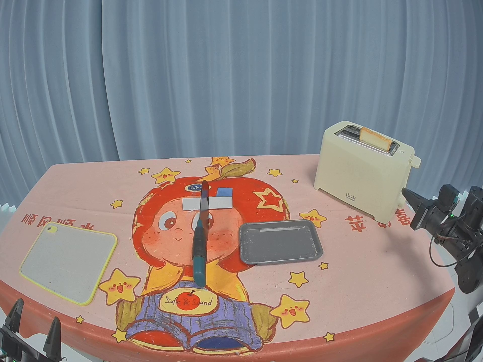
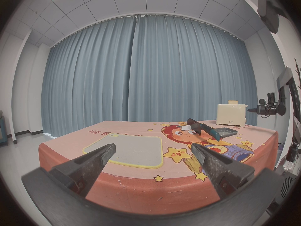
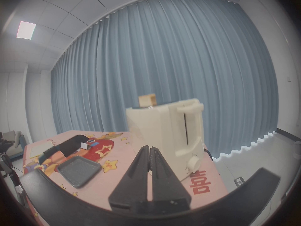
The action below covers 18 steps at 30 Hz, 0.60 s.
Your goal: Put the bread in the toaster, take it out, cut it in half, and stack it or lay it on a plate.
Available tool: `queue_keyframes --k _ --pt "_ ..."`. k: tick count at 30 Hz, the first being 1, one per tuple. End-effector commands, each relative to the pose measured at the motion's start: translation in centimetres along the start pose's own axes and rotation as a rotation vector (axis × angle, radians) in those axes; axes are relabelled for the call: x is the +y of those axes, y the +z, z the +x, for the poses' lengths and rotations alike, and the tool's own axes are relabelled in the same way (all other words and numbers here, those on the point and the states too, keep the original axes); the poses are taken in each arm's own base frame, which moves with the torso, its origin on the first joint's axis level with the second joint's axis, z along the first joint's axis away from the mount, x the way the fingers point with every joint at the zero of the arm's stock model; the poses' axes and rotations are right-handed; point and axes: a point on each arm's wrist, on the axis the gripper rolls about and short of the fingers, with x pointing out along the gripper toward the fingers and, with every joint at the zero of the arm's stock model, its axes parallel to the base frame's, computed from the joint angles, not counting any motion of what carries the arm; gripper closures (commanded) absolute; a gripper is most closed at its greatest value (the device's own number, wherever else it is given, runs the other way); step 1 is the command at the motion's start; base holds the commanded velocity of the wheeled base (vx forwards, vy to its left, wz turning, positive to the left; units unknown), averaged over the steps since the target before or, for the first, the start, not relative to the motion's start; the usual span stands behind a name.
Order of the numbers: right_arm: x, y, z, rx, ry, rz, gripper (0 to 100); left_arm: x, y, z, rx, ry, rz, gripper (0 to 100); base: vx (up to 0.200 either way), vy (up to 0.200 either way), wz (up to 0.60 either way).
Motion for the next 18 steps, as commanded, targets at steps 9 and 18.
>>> queue_keyframes --k 9,18 --pt "2.6 5.5 -3.5 -0.117 0.050 -0.027 0 0.0 -0.5 0.0 0.001 0.001 0.000 0 0.000 0.000 0.00" --pt "3.9 6.5 -3.6 -0.172 -0.100 0.012 0 0.0 -0.5 0.0 0.001 0.001 0.000 0 0.000 0.000 0.00"
